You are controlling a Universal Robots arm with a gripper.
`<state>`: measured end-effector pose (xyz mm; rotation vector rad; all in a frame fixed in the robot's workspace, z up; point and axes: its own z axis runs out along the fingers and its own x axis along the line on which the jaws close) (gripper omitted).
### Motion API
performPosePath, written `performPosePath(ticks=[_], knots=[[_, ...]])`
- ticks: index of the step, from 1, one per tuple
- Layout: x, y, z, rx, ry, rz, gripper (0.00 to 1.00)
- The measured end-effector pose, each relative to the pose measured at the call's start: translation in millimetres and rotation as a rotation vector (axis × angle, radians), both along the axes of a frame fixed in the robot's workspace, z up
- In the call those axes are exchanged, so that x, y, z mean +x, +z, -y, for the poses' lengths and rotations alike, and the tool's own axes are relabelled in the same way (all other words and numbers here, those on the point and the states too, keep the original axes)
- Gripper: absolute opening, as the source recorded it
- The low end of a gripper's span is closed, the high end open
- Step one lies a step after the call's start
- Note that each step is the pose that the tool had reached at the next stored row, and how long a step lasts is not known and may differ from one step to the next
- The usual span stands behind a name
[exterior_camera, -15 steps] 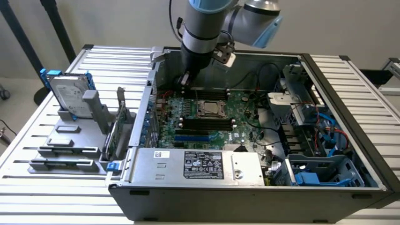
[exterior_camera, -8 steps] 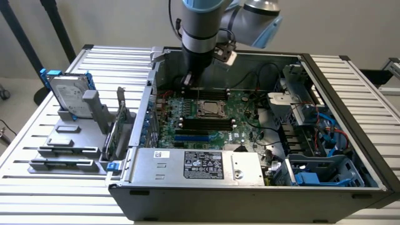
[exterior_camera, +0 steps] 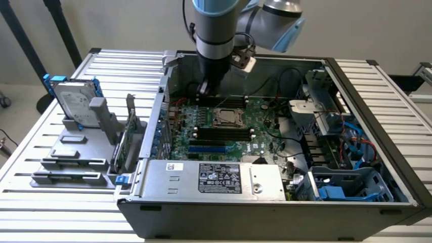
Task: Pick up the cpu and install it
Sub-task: 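Install the first cpu locking lever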
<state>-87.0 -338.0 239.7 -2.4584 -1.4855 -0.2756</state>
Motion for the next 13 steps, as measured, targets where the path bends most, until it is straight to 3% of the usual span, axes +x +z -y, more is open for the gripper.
performPosePath(ticks=[5,13], knots=[[0.3,-7.1,0.0,-0.0105,-0.008,0.0001,0.11],[2.4,-20.4,-0.3,-0.0174,-0.016,0.0002,0.11]])
